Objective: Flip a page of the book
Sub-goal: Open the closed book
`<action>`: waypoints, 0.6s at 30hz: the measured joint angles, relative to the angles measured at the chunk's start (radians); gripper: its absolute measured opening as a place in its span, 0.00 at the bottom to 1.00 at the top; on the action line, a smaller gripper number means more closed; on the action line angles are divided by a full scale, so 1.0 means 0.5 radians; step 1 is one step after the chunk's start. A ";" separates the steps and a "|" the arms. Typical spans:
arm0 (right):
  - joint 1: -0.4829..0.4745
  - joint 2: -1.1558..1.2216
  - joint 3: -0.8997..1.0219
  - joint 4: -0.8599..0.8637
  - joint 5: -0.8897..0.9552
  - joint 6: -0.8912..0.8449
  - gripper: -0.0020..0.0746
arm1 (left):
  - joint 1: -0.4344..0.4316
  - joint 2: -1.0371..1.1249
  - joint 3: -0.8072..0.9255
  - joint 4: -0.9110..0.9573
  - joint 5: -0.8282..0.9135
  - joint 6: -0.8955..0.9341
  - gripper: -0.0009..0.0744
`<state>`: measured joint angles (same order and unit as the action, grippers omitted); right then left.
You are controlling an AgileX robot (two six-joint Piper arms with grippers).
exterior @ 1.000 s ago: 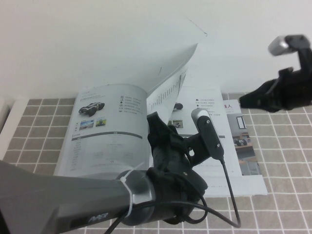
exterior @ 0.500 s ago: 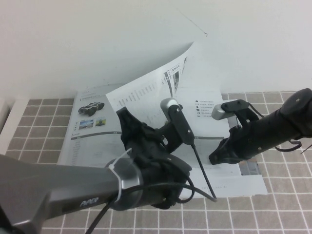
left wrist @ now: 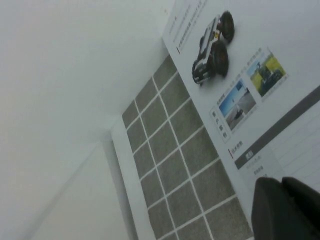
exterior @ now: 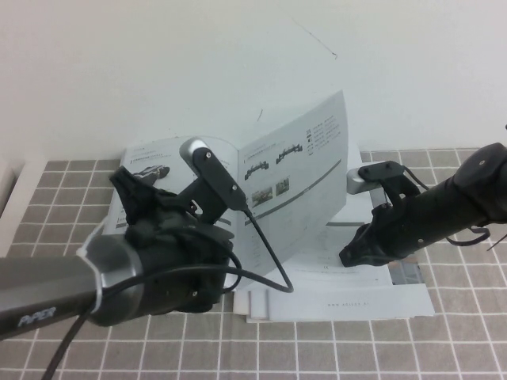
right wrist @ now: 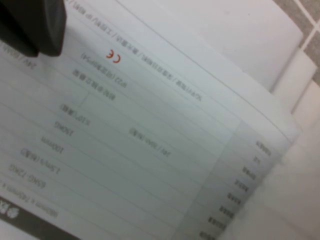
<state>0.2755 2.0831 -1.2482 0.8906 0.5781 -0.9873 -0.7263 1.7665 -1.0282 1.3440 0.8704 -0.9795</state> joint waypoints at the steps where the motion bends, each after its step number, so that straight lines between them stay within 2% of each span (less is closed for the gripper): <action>1: 0.000 0.000 0.000 0.000 0.000 0.000 0.02 | 0.000 -0.041 0.003 -0.003 -0.025 0.000 0.01; 6: 0.000 0.000 -0.003 0.030 -0.003 0.000 0.02 | -0.079 -0.326 0.005 -0.025 -0.294 -0.007 0.01; 13: 0.000 0.000 -0.004 0.047 0.001 0.000 0.02 | -0.402 -0.534 0.005 0.178 -0.893 0.161 0.01; 18: 0.000 0.004 -0.004 0.058 0.005 0.000 0.02 | -0.571 -0.443 0.005 0.137 -0.958 0.178 0.01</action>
<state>0.2755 2.0849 -1.2502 0.9195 0.5804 -0.9873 -1.0119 1.5452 -1.0259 1.4127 0.3915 -0.8907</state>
